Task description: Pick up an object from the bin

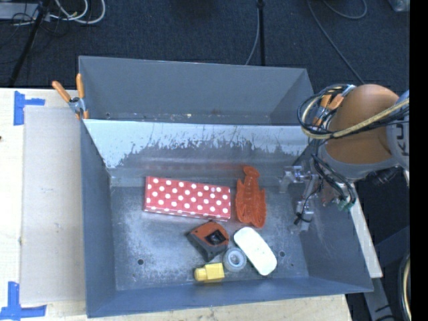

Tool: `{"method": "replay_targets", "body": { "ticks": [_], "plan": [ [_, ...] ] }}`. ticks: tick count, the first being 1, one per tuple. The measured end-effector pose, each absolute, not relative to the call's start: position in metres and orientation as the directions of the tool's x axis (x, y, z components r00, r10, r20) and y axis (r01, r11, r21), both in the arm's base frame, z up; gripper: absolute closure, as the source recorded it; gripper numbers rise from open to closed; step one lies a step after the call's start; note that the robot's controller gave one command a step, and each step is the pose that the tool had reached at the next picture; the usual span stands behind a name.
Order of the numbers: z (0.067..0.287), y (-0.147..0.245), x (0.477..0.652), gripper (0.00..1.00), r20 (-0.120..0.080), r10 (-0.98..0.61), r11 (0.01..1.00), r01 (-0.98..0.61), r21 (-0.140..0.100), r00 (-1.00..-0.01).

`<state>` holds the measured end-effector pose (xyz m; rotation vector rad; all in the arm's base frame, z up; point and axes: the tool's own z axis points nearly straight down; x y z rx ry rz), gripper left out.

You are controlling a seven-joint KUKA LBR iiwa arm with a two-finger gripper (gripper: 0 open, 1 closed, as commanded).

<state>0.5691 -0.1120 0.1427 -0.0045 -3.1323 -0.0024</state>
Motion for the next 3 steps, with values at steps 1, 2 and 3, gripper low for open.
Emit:
{"method": "replay_targets", "body": {
  "ticks": [1,2,3],
  "plan": [
    [0.147,-0.112,0.571,0.00,0.002,0.000,1.000,0.000,0.000,-1.000],
    [0.110,-0.085,0.595,0.00,-0.003,-0.043,0.999,-0.043,-0.002,-0.999],
    [0.075,-0.033,0.584,0.00,0.005,-0.101,0.995,-0.101,0.001,-0.995]
  ]
}}
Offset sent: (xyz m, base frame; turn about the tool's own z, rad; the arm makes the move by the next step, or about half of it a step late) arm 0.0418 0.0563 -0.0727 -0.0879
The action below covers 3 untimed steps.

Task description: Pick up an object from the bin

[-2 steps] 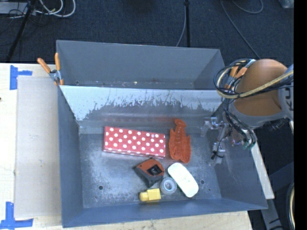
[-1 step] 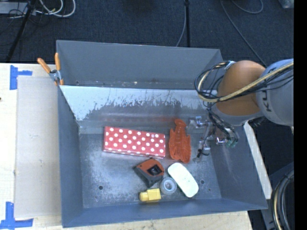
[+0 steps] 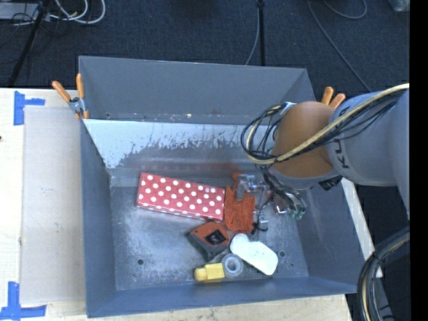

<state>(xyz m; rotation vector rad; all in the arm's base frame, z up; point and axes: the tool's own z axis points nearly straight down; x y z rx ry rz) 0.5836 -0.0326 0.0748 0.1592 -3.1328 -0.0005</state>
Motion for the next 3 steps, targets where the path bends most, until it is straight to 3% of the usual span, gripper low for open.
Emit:
{"method": "replay_targets", "body": {
  "ticks": [1,2,3],
  "plan": [
    [0.073,-0.021,0.595,1.00,-0.007,-0.198,0.980,-0.198,-0.001,-0.980],
    [0.073,-0.031,0.600,1.00,-0.008,-0.221,0.975,-0.221,-0.002,-0.975],
    [0.164,-0.021,0.594,1.00,-0.007,-0.191,0.982,-0.191,0.000,-0.982]
  ]
}}
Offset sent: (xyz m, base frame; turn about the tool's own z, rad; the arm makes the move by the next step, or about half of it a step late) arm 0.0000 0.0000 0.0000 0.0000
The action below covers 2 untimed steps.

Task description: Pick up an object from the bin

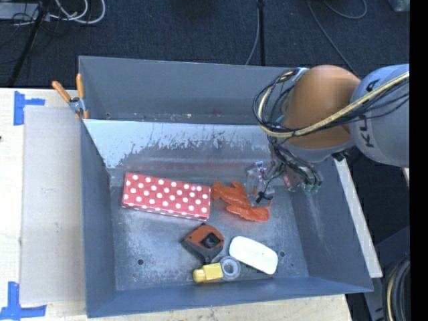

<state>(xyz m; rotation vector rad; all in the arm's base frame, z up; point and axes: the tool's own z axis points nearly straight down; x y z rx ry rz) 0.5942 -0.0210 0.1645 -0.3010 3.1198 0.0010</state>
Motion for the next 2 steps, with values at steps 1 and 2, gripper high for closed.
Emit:
{"method": "replay_targets", "body": {
  "ticks": [1,2],
  "plan": [
    [0.164,-0.021,0.594,1.00,-0.007,-0.192,0.981,-0.192,0.000,-0.981],
    [0.124,-0.005,0.580,0.00,-0.006,-0.225,0.974,-0.225,0.001,-0.974]
  ]
}}
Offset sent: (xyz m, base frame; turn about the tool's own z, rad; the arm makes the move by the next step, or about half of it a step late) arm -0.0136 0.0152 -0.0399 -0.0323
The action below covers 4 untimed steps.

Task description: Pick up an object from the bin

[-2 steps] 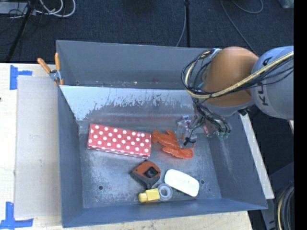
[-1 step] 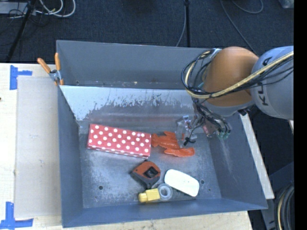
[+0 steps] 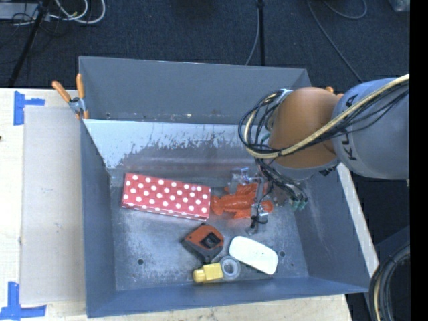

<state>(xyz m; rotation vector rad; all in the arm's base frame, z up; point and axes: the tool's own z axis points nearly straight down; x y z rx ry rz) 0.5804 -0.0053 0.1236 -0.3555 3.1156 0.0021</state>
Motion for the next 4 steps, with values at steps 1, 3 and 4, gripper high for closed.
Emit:
{"method": "replay_targets", "body": {
  "ticks": [1,3,4],
  "plan": [
    [0.124,-0.005,0.581,0.00,-0.006,-0.226,0.974,-0.226,0.000,-0.974],
    [0.110,0.000,0.588,0.00,-0.008,-0.303,0.953,-0.303,-0.001,-0.953],
    [0.071,-0.054,0.565,1.00,-0.010,-0.346,0.938,-0.346,-0.002,-0.938]
  ]
}}
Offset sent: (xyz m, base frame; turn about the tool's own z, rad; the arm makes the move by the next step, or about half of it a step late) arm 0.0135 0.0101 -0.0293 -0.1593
